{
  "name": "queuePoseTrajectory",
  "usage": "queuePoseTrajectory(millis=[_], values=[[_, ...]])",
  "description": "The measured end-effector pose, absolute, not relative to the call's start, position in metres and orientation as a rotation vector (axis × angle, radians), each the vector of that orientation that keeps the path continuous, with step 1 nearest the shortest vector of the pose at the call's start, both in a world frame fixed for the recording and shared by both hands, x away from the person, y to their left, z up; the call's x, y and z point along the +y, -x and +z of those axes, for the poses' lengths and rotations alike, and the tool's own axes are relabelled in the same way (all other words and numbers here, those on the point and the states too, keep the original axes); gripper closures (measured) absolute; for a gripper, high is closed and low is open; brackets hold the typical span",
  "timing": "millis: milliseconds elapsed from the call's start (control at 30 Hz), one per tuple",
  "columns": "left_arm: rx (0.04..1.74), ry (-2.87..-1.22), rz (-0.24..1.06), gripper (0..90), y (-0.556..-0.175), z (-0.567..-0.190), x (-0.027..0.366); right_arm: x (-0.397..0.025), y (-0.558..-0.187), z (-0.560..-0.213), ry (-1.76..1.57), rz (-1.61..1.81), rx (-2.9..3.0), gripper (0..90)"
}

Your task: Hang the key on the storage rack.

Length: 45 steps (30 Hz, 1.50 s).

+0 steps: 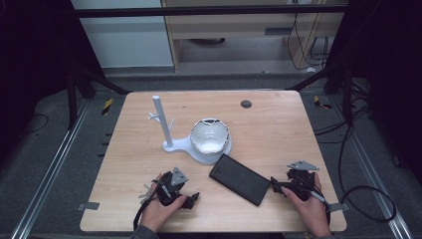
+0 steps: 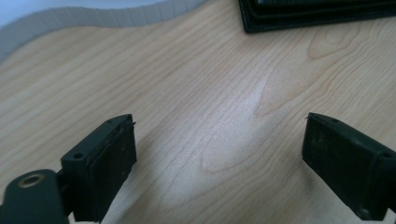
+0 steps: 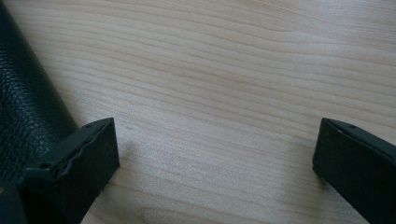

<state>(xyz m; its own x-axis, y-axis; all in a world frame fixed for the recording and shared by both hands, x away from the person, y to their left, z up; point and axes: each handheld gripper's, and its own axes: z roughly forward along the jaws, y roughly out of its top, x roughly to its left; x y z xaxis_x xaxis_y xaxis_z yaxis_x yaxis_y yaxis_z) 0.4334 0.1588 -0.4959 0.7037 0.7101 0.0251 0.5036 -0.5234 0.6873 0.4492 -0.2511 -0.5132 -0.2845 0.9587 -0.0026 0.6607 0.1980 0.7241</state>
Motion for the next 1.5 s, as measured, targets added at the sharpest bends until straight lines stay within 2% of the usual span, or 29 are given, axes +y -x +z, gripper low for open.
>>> queuePoseTrajectory(millis=[267, 433, 533, 600, 900, 1133, 1500], values=[[0.981, -2.344, 0.406, 11.1, -0.429, -0.443, 0.188, -0.251, -0.449, -0.513, -1.505, 0.866, 2.021, 0.6], [1.065, -2.387, 0.412, 12.5, -0.431, -0.432, 0.205, -0.251, -0.449, -0.513, -1.504, 0.868, 2.022, 0.6], [1.096, -2.402, 0.424, 18.2, -0.432, -0.428, 0.215, -0.251, -0.449, -0.513, -1.504, 0.868, 2.022, 0.6], [1.106, -2.41, 0.405, 25.0, -0.431, -0.427, 0.22, -0.251, -0.449, -0.513, -1.504, 0.868, 2.022, 0.6], [1.114, -2.515, 0.335, 45.6, -0.428, -0.434, 0.229, -0.251, -0.449, -0.513, -1.504, 0.867, 2.023, 0.7], [1.137, -2.567, 0.262, 53.1, -0.426, -0.445, 0.237, -0.251, -0.449, -0.513, -1.504, 0.867, 2.023, 0.7], [1.166, -2.588, 0.23, 53.7, -0.433, -0.455, 0.243, -0.251, -0.449, -0.513, -1.504, 0.868, 2.023, 0.6]])
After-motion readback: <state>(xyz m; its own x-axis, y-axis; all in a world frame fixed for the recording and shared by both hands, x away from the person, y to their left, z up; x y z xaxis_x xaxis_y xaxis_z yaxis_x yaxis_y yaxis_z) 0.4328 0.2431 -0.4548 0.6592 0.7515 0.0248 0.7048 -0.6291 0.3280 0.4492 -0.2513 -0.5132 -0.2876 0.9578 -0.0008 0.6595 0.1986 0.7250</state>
